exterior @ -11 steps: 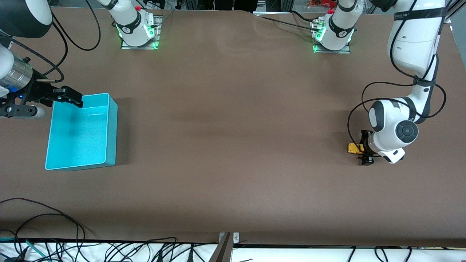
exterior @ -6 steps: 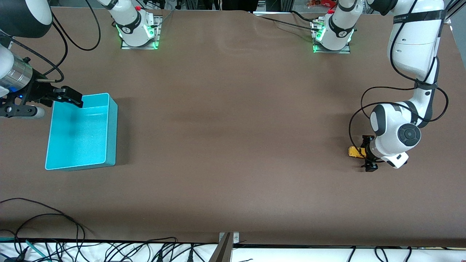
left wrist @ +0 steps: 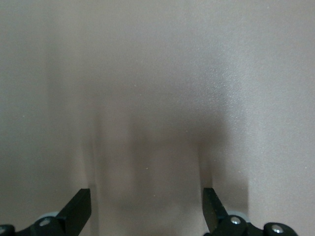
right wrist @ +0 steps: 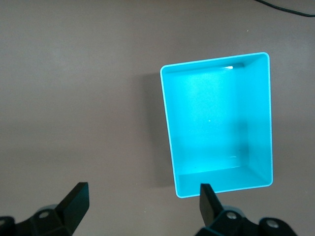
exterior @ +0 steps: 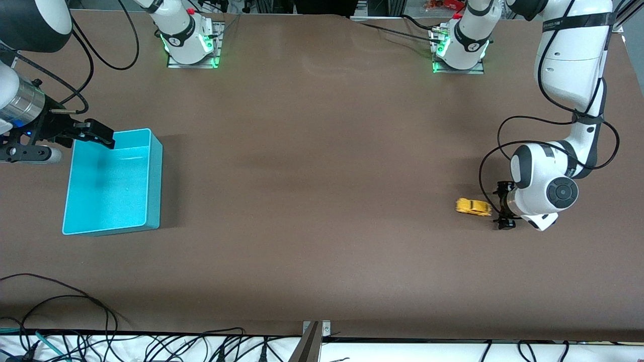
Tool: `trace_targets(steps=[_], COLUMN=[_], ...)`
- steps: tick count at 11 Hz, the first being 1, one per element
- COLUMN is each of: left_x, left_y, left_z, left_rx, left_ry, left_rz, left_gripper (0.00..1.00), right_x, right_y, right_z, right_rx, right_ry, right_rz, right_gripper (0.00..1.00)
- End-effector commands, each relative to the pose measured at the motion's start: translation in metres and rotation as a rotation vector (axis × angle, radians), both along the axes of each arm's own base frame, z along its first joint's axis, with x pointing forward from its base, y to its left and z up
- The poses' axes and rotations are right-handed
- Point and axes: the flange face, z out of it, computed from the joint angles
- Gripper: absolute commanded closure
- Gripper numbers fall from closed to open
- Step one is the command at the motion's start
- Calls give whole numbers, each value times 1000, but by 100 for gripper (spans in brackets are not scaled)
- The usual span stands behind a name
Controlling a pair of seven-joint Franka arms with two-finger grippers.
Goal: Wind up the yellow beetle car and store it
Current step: 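Open the left gripper and release the car to drive off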
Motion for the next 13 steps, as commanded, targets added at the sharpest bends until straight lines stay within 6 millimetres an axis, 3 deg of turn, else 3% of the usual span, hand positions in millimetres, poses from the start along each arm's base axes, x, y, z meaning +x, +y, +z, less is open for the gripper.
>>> trace_targets(steps=[1, 4, 6, 9, 11, 13], left_x=[0, 2, 6, 28, 37, 42], left_y=[-4, -6, -10, -18, -20, -21], left_z=[6, 30, 62, 113, 135, 147], left_rx=[8, -6, -19, -70, -83, -82], left_ry=[23, 16, -6, -61, -72, -71], left_rz=[-25, -21, -28, -24, -21, -44], left_gripper=[0, 0, 0, 0, 0, 13], right_x=[1, 1, 1, 1, 1, 1], right_y=[-2, -2, -2, -2, -2, -2], right_z=[7, 7, 6, 7, 7, 7], right_rx=[8, 8, 8, 8, 6, 8], right_ry=[3, 3, 4, 3, 3, 3], right_rz=[5, 6, 5, 5, 5, 5], right_gripper=[0, 0, 0, 0, 0, 0])
